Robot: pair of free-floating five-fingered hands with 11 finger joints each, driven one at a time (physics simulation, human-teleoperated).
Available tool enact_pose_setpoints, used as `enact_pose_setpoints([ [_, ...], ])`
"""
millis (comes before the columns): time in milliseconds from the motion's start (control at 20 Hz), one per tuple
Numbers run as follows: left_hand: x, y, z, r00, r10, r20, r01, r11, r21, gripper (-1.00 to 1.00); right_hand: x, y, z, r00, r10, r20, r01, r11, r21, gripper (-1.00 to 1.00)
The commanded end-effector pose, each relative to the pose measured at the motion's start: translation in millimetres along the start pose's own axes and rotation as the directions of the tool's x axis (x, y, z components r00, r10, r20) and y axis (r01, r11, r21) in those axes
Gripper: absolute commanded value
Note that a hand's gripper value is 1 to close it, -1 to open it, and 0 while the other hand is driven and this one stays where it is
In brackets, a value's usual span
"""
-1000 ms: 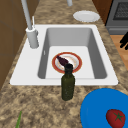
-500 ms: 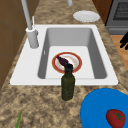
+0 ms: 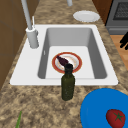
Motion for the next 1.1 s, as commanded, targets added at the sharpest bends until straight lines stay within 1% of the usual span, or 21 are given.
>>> enact_pose_setpoints([
  [0,0,0,0,1.0000,0.000,0.000,0.000,1.0000,0.000,0.00,15,-20,11,0.999,0.045,0.026,-0.044,0.998,-0.037,1.00],
  [50,0,0,0,1.0000,0.000,0.000,0.000,1.0000,0.000,0.00,20,-26,9,0.999,0.031,0.037,-0.030,0.999,-0.043,1.00],
  [200,0,0,0,1.0000,0.000,0.000,0.000,1.0000,0.000,0.00,32,-38,12,0.999,0.027,0.039,-0.025,0.998,-0.057,1.00],
  [350,0,0,0,1.0000,0.000,0.000,0.000,1.0000,0.000,0.00,38,-58,12,0.999,0.008,0.045,-0.005,0.999,-0.051,1.00],
  [650,0,0,0,1.0000,0.000,0.000,0.000,1.0000,0.000,0.00,52,-98,16,0.998,0.001,0.056,0.001,0.999,-0.040,1.00],
  [750,0,0,0,1.0000,0.000,0.000,0.000,1.0000,0.000,0.00,54,-111,11,0.999,-0.008,0.051,0.010,0.999,-0.046,1.00],
  [800,0,0,0,1.0000,0.000,0.000,0.000,1.0000,0.000,0.00,56,-117,6,0.999,-0.020,0.050,0.023,0.999,-0.047,1.00],
  [900,0,0,0,1.0000,0.000,0.000,0.000,1.0000,0.000,0.00,63,-136,-4,0.999,-0.022,0.031,0.023,0.999,-0.030,1.00],
  [1050,0,0,0,1.0000,0.000,0.000,0.000,1.0000,0.000,0.00,66,-157,-19,0.999,-0.021,0.031,0.022,0.999,-0.027,1.00],
])
